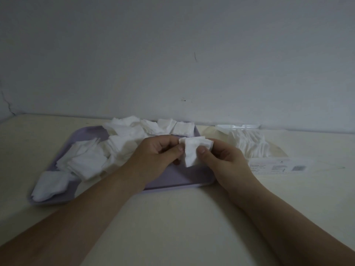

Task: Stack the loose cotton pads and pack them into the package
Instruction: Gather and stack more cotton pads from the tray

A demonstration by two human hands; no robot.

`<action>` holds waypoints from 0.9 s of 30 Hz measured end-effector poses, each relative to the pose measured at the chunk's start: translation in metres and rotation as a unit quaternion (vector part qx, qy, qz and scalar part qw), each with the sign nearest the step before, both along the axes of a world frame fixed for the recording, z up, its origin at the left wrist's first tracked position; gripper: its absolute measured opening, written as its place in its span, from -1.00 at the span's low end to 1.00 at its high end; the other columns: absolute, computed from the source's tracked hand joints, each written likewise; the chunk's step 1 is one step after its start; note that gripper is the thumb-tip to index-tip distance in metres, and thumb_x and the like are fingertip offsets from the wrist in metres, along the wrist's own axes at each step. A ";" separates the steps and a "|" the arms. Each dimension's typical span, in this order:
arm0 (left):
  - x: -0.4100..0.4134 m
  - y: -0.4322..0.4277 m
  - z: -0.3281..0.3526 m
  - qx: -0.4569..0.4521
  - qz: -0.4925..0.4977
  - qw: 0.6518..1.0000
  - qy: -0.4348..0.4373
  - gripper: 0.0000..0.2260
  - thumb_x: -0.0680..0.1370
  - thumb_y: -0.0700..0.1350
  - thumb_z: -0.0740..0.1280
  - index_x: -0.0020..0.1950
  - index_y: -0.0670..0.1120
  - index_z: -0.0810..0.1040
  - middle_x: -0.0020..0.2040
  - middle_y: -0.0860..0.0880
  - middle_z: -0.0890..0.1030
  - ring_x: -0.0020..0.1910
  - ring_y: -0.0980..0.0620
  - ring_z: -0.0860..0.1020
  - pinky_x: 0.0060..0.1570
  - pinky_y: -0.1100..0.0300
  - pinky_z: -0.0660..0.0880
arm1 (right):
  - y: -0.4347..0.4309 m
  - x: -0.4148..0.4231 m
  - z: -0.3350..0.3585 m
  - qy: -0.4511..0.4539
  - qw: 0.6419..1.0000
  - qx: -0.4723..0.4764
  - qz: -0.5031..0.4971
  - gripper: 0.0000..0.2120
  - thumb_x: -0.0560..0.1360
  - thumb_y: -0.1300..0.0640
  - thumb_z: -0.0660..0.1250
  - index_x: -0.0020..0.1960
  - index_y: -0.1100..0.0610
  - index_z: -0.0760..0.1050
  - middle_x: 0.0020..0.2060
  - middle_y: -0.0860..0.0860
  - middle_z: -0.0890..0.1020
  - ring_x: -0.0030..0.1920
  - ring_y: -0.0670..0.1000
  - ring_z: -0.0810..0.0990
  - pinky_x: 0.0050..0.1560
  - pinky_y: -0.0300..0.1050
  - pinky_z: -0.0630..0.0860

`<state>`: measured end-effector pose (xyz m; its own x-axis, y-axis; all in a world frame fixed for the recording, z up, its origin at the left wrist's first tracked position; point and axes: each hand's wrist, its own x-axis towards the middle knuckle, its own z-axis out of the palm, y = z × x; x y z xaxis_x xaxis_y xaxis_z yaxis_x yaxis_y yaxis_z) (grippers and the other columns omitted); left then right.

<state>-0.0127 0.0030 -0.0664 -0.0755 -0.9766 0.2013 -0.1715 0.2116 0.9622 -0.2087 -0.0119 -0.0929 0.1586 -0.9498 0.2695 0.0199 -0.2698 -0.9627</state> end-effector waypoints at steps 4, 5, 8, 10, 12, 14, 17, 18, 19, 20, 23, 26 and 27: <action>0.004 -0.004 -0.002 0.013 0.050 0.999 0.011 -0.81 0.60 -0.20 0.39 -0.19 -0.07 0.71 -0.34 -0.02 0.64 -0.42 0.14 0.49 -0.36 0.24 0.42 | 0.003 0.001 0.003 -0.001 1.000 0.002 -0.013 -0.81 0.63 0.22 0.36 0.17 0.11 0.72 0.05 0.07 0.77 0.22 0.17 0.69 0.33 0.16 0.56; 0.005 -0.005 -0.003 0.012 0.069 0.997 0.011 -0.81 0.61 -0.19 0.38 -0.18 -0.06 0.71 -0.34 -0.02 0.65 -0.41 0.13 0.50 -0.37 0.23 0.43 | 0.003 0.001 0.003 0.004 1.000 0.001 -0.024 -0.81 0.63 0.21 0.37 0.14 0.10 0.74 0.04 0.07 0.78 0.20 0.18 0.69 0.31 0.16 0.56; 0.005 -0.006 -0.004 0.012 0.088 0.996 -0.005 -0.82 0.62 -0.16 0.36 -0.15 -0.07 0.70 -0.34 0.00 0.66 -0.41 0.14 0.52 -0.38 0.25 0.46 | 0.002 0.000 0.002 0.019 0.998 0.001 -0.053 -0.85 0.61 0.18 0.40 0.04 0.09 0.75 -0.06 0.08 0.78 0.02 0.08 0.72 0.17 0.11 0.60; 0.004 -0.005 -0.004 0.010 0.077 0.997 -0.018 -0.82 0.63 -0.17 0.36 -0.13 -0.08 0.71 -0.34 0.00 0.66 -0.40 0.16 0.55 -0.38 0.26 0.45 | 0.002 0.001 0.002 0.041 0.998 -0.007 -0.056 -0.87 0.61 0.16 0.40 -0.02 0.12 0.74 -0.12 0.16 0.75 -0.12 -0.02 0.64 0.01 0.02 0.55; 0.003 -0.005 -0.003 0.010 0.063 0.998 -0.010 -0.82 0.62 -0.16 0.37 -0.15 -0.06 0.70 -0.34 0.00 0.66 -0.37 0.14 0.57 -0.38 0.23 0.44 | 0.002 0.001 0.002 0.063 0.996 -0.020 -0.063 -0.85 0.62 0.13 0.39 -0.05 0.11 0.72 -0.14 0.18 0.73 -0.16 -0.05 0.60 -0.06 -0.03 0.51; 0.003 -0.004 -0.001 0.021 0.056 0.998 0.032 -0.82 0.60 -0.19 0.40 -0.18 -0.04 0.71 -0.36 -0.02 0.64 -0.40 0.10 0.58 -0.41 0.20 0.41 | 0.003 0.000 0.003 0.057 0.995 -0.021 -0.076 -0.84 0.62 0.14 0.38 -0.06 0.07 0.73 -0.21 0.06 0.73 -0.19 -0.10 0.60 -0.08 -0.07 0.51; 0.003 -0.005 0.001 0.036 0.067 0.995 0.066 -0.79 0.56 -0.23 0.44 -0.25 -0.03 0.72 -0.38 -0.02 0.64 -0.48 0.11 0.53 -0.45 0.22 0.40 | 0.004 0.000 0.003 0.050 0.994 -0.016 -0.093 -0.83 0.61 0.15 0.38 -0.07 0.04 0.73 -0.26 -0.11 0.72 -0.20 -0.14 0.60 -0.09 -0.12 0.49; 0.003 -0.006 0.001 0.037 0.072 0.994 0.069 -0.80 0.56 -0.23 0.44 -0.24 -0.04 0.72 -0.38 -0.03 0.63 -0.48 0.10 0.52 -0.44 0.21 0.40 | 0.004 0.000 0.003 0.054 0.994 -0.014 -0.099 -0.84 0.61 0.14 0.38 -0.08 0.04 0.72 -0.25 -0.11 0.72 -0.20 -0.13 0.61 -0.09 -0.10 0.51; 0.004 -0.006 0.001 0.038 0.077 0.994 0.074 -0.82 0.56 -0.22 0.43 -0.22 -0.07 0.72 -0.38 -0.05 0.63 -0.47 0.09 0.50 -0.43 0.20 0.40 | 0.004 0.000 0.003 0.056 0.993 -0.011 -0.105 -0.84 0.61 0.12 0.37 -0.08 0.03 0.71 -0.24 -0.09 0.73 -0.20 -0.11 0.63 -0.09 -0.06 0.54; 0.005 -0.007 0.000 0.038 0.081 0.993 0.079 -0.84 0.57 -0.21 0.43 -0.20 -0.10 0.72 -0.37 -0.06 0.63 -0.46 0.06 0.49 -0.42 0.19 0.40 | 0.004 0.000 0.003 0.059 0.992 -0.008 -0.111 -0.84 0.62 0.10 0.36 -0.08 0.03 0.70 -0.23 -0.06 0.74 -0.18 -0.07 0.65 -0.06 0.02 0.58; 0.007 -0.009 -0.003 0.036 0.104 0.992 0.067 -0.86 0.60 -0.16 0.40 -0.14 -0.10 0.70 -0.37 -0.10 0.63 -0.43 -0.03 0.47 -0.38 0.17 0.42 | 0.003 0.001 0.002 0.072 0.989 -0.007 -0.126 -0.85 0.62 0.06 0.33 -0.06 0.02 0.66 -0.19 -0.01 0.76 -0.08 0.05 0.74 0.10 0.18 0.64; 0.009 -0.012 -0.004 -0.005 0.140 0.989 0.051 -0.81 0.67 -0.10 0.30 -0.13 -0.06 0.61 -0.38 -0.10 0.63 -0.41 -0.08 0.46 -0.36 0.14 0.39 | 0.004 0.003 0.004 0.078 0.986 -0.006 -0.147 -0.87 0.65 0.08 0.31 0.00 0.04 0.63 -0.22 -0.03 0.77 -0.11 -0.04 0.76 0.10 0.09 0.65; 0.010 -0.012 -0.003 -0.021 0.141 0.987 0.068 -0.78 0.68 -0.11 0.27 -0.14 -0.05 0.58 -0.39 -0.09 0.61 -0.38 -0.09 0.47 -0.38 0.13 0.38 | 0.004 0.004 0.004 0.077 0.985 -0.005 -0.152 -0.87 0.66 0.08 0.30 0.01 0.04 0.62 -0.23 -0.04 0.77 -0.13 -0.07 0.76 0.07 0.04 0.65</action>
